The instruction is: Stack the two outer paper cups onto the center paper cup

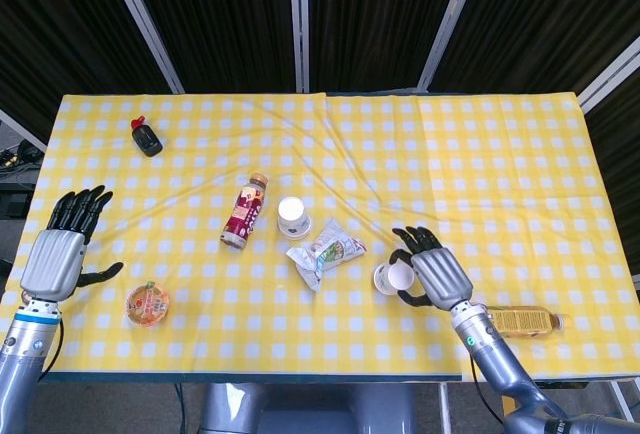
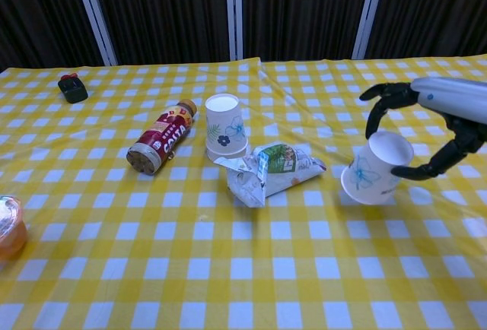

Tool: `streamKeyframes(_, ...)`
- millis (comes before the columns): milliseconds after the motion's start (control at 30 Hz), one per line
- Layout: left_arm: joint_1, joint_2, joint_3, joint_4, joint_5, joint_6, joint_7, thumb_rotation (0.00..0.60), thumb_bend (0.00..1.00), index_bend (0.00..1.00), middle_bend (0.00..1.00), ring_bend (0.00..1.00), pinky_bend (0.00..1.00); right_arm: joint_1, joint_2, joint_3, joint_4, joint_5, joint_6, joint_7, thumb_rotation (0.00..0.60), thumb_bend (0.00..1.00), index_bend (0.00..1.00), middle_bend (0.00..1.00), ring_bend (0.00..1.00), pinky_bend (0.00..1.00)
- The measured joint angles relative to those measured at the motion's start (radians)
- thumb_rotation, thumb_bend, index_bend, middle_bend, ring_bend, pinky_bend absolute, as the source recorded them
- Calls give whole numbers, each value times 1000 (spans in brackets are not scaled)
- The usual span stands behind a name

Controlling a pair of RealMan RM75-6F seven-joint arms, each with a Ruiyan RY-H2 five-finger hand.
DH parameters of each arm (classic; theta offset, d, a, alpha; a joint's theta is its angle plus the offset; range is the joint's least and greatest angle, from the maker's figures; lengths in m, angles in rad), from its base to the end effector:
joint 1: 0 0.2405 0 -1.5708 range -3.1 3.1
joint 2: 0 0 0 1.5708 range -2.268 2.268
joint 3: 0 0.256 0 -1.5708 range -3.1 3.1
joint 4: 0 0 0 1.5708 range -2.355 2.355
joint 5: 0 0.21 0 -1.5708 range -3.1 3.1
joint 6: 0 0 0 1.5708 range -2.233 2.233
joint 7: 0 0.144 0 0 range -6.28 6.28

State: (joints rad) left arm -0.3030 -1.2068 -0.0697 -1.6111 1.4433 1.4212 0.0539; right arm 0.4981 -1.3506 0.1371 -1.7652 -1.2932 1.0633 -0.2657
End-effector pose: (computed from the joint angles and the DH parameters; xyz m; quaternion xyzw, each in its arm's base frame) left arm -0.2646 0.2473 0.1277 -0.6242 -0.3591 -0.4375 0.5385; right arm -0.1768 -0.2764 0.0361 0.7117 -0.4182 0.3988 0.3994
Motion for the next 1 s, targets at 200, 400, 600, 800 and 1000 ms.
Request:
streamKeyframes(200,3,1,-8,3,-4,-7,-4,600,60,0,0,0,0,46,25,89,-69,6,34,-35,600,223,516,75,0,0)
streamKeyframes(400,9,4,-19,5,-6,-1,-9,600,60,0,0,0,0,110,-7,137,-48,70,10,-48,600,223,516,74,0,0)
streamKeyframes(600,9,4,-26,13,-19,-15,-15,600,60,0,0,0,0,170,-81,159,12,104,-16,-51,600,222,517,79,0,0)
streamKeyframes(800,7,3,-34,22,-32,-32,-22,600,61,0,0,0,0,215,-151,182,65,93,-8,-34,600,222,517,84,0,0)
streamKeyframes(1000,6,3,-40,28,-41,-44,-31,600,60,0,0,0,0,254,-197,200,111,87,-3,-27,600,221,517,84,0,0)
